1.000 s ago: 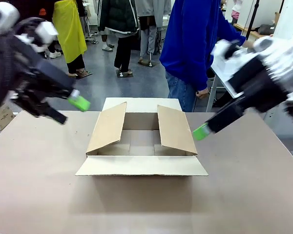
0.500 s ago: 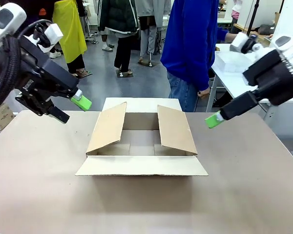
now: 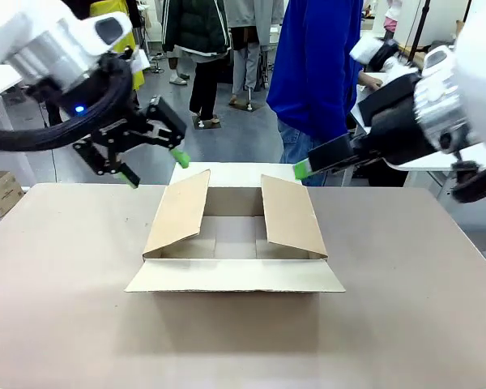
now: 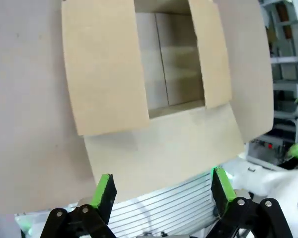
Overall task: Pack the gift set into the box.
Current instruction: Place both hands on the side flaps of the Package Box and spread them outward.
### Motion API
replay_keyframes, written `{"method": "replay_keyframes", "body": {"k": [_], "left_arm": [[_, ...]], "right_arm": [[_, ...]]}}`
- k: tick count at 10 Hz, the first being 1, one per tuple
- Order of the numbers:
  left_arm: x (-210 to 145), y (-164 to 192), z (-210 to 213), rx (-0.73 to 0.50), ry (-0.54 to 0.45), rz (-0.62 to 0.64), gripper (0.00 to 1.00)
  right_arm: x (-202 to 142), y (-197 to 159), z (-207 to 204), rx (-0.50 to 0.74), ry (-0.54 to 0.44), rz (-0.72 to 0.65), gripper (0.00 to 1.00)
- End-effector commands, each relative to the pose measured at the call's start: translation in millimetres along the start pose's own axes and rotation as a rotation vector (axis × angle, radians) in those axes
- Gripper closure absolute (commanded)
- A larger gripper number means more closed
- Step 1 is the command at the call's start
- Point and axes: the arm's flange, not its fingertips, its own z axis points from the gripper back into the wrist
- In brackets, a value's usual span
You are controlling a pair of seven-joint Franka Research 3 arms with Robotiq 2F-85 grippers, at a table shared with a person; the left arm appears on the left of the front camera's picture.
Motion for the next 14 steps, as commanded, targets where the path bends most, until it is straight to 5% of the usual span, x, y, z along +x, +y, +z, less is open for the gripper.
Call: {"method": "replay_keyframes", "body": {"k": [1,4,5,6,8,9,11,14], "left_arm": [[25,-30,-16,0.019,0.020,0.051,0.00],[45,-33,-77,0.152,0.169,0.126,0.00],[37,-23,-76,0.223,0.282,0.155,0.00],[38,-29,-69,0.083,0.103,0.085,0.00],[38,-29,-69,0.083,0.103,0.085,0.00],[39,-25,-84,0.135,0.157,0.115,0.00],[81,-38,-113,0.180,0.095,0.045,0.00],[108,-42,-144,0.399,-0.088,0.067,0.00]], "right_arm": [[-77,-1,-22,-0.040,0.112,-0.077,0.00],[-81,-12,-40,-0.018,0.186,-0.120,0.00],[-26,0,-49,-0.038,0.165,-0.068,0.00],[-26,0,-49,-0.038,0.165,-0.068,0.00],[-26,0,-49,-0.038,0.165,-0.068,0.00],[-26,0,-49,-0.038,0.165,-0.068,0.00],[-26,0,-49,-0.038,0.165,-0.068,0.00],[-26,0,-49,-0.038,0.165,-0.068,0.00]]}}
